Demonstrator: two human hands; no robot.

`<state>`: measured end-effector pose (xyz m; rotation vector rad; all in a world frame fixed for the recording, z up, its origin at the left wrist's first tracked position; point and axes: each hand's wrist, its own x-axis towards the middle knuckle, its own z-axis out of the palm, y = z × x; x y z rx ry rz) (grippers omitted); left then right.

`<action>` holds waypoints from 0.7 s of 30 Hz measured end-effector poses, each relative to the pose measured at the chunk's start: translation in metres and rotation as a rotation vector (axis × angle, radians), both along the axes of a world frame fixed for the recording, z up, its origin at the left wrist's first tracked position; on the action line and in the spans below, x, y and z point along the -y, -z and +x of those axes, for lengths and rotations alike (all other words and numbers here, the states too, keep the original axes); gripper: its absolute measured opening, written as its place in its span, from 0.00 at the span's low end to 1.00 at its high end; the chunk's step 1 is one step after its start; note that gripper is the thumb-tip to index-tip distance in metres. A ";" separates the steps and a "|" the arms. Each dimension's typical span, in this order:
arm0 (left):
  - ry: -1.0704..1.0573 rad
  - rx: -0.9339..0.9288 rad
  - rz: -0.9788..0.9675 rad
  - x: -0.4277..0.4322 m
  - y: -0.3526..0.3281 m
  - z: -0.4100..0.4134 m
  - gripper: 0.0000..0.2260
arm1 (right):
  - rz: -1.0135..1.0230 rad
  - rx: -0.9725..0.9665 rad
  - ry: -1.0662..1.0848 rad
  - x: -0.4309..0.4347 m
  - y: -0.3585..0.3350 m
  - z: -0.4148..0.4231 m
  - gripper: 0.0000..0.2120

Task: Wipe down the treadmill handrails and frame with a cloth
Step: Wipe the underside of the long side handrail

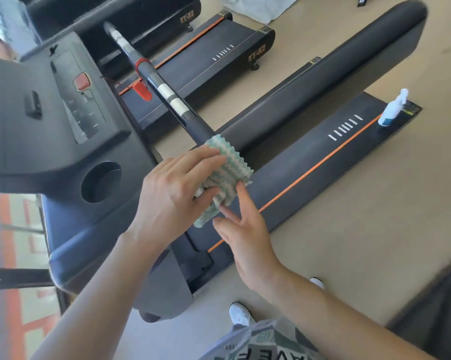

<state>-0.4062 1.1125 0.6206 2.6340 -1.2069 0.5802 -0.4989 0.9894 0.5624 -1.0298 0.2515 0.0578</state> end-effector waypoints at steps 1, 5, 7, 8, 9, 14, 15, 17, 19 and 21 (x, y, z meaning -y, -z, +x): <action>0.016 -0.015 0.015 0.001 -0.002 0.003 0.17 | 0.066 0.000 0.020 -0.002 0.001 0.003 0.35; 0.041 -0.083 0.047 0.007 -0.004 0.013 0.20 | 0.173 0.030 0.155 -0.010 0.005 0.012 0.32; 0.037 -0.121 0.021 0.014 -0.004 0.017 0.22 | 0.200 0.010 0.259 -0.009 0.011 0.016 0.30; 0.037 -0.140 0.004 0.017 -0.005 0.019 0.23 | 0.205 -0.007 0.317 -0.007 0.015 0.020 0.28; 0.037 -0.151 -0.004 0.022 -0.006 0.022 0.24 | 0.200 -0.018 0.366 -0.005 0.020 0.025 0.28; 0.017 -0.192 0.054 0.046 -0.012 0.040 0.30 | 0.110 -0.021 0.522 0.003 0.030 0.044 0.29; 0.013 -0.205 0.074 0.051 -0.014 0.042 0.31 | 0.090 -0.010 0.546 0.003 0.031 0.046 0.29; 0.000 -0.212 0.108 0.059 -0.015 0.046 0.33 | 0.051 0.015 0.582 0.006 0.034 0.051 0.29; -0.015 -0.201 0.126 0.067 -0.014 0.050 0.34 | 0.059 0.015 0.635 0.011 0.036 0.057 0.27; -0.037 -0.188 0.130 0.077 -0.012 0.052 0.34 | 0.121 -0.029 0.698 0.022 0.034 0.063 0.21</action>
